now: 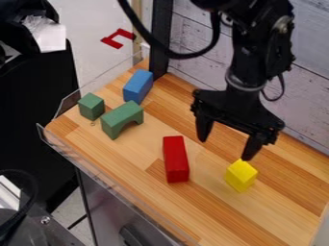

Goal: Put down the yellow cube and from top of the red rectangle

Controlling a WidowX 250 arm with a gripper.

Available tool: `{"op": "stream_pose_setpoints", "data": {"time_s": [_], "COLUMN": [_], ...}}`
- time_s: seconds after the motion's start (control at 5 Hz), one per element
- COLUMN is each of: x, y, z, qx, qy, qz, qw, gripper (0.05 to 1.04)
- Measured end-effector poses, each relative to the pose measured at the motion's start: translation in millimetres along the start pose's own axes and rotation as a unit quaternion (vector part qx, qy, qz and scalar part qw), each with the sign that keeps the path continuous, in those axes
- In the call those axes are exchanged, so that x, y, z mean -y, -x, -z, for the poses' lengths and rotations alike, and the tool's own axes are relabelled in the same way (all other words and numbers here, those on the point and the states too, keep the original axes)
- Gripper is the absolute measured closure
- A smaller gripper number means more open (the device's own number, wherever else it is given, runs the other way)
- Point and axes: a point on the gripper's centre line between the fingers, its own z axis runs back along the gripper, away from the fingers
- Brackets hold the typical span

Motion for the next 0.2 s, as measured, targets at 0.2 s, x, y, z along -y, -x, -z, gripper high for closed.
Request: {"op": "stream_pose_setpoints", "data": {"time_s": [0.2], "x": [-6.9], "y": [-0.8], "z": [-7.4], "qx": [0.006], "qy": [0.004], "qz": [-0.018], "qw": [0.9998], "gripper": [0.087]}}
